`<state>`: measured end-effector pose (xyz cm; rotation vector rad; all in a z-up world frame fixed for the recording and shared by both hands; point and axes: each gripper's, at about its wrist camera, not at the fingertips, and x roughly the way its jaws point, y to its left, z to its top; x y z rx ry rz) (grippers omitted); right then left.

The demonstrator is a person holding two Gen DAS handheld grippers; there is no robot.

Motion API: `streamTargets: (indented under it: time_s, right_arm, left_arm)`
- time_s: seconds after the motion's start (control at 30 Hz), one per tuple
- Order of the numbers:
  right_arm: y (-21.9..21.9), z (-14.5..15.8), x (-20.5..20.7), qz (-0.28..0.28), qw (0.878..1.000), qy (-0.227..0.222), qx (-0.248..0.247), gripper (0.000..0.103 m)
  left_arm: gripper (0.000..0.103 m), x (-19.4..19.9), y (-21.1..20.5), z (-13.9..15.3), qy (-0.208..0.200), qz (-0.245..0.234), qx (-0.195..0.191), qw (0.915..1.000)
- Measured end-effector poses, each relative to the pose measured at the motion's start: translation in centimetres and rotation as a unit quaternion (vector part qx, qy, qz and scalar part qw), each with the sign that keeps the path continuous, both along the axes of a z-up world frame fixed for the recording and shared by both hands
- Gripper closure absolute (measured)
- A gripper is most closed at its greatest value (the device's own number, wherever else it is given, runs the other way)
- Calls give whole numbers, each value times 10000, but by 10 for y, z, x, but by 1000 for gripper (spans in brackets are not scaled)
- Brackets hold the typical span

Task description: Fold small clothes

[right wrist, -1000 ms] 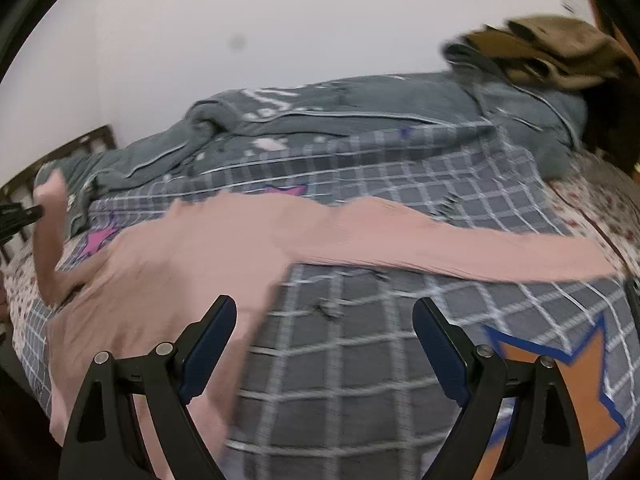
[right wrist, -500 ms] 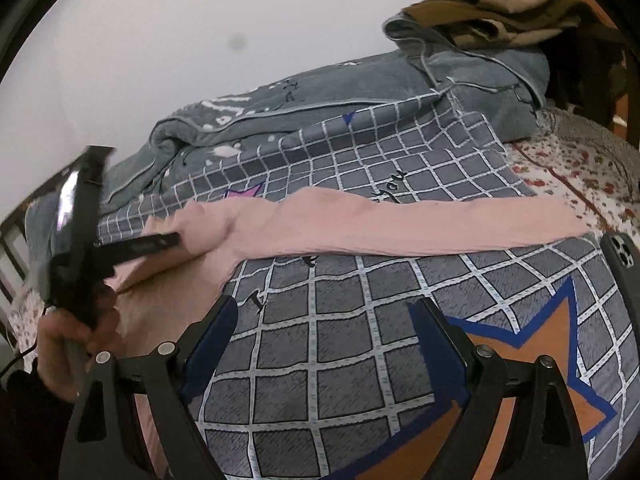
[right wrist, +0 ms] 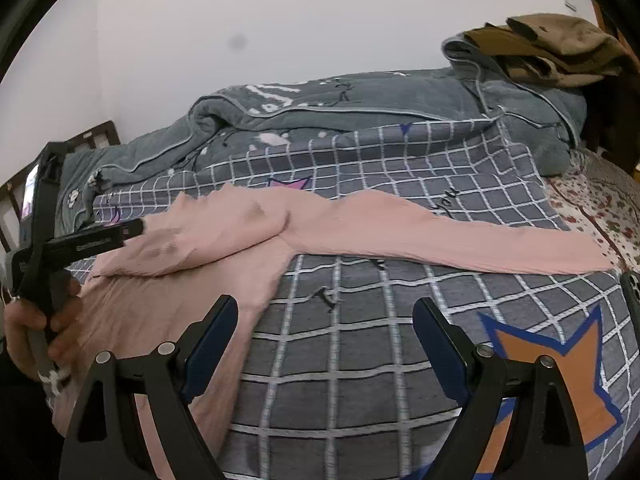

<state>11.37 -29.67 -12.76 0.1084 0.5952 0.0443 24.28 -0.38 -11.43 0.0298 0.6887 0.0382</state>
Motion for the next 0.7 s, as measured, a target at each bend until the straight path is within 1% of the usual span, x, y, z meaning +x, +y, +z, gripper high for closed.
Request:
streamTargets:
  time_s: [0.03, 0.1, 0.17, 0.3, 0.37, 0.43, 0.47, 0.5, 0.53, 0.57, 0.67, 0.7]
  right_arm:
    - [4, 0, 0, 30, 10000, -4, -28, 14]
    - [11, 0, 1, 69, 9999, -27, -107, 14]
    - [18, -2, 3, 87, 9997, -41, -221, 14]
    - [25, -9, 10, 118, 9993, 66, -354, 14]
    - [28, -13, 16, 129, 9991, 159, -359, 14]
    - [31, -16, 21, 152, 9991, 227, -337, 14]
    - [33, -17, 24, 164, 9990, 249, -336, 14]
    - [35, -17, 25, 177, 9989, 257, -339, 14]
    - [39, -17, 27, 220, 9988, 261, -356, 14]
    - [41, -17, 28, 250, 9987, 257, -374, 14]
    - [52, -14, 29, 370, 9980, 180, -487, 14]
    - [56, -12, 29, 427, 9978, 163, -484, 14]
  left_arm:
    - [16, 3, 15, -1, 68, 133, -27, 9999]
    - [16, 8, 48, -5, 131, 368, -221, 9990]
    - [17, 17, 72, -11, 269, 547, -285, 9977]
    - [20, 38, 100, -27, 587, 560, -290, 9963]
    - [26, 49, 107, -38, 744, 587, -377, 9948]
    - [42, 58, 112, -51, 948, 554, -490, 9927]
    - [44, 60, 114, -56, 1052, 500, -577, 9915]
    - [55, 61, 117, -58, 1041, 438, -635, 9916]
    - [82, 59, 119, -56, 947, 370, -664, 9926]
    - [88, 58, 122, -54, 853, 351, -624, 9938]
    - [88, 54, 135, -51, 653, 154, -765, 9948]
    - [88, 54, 137, -53, 626, 122, -718, 9954]
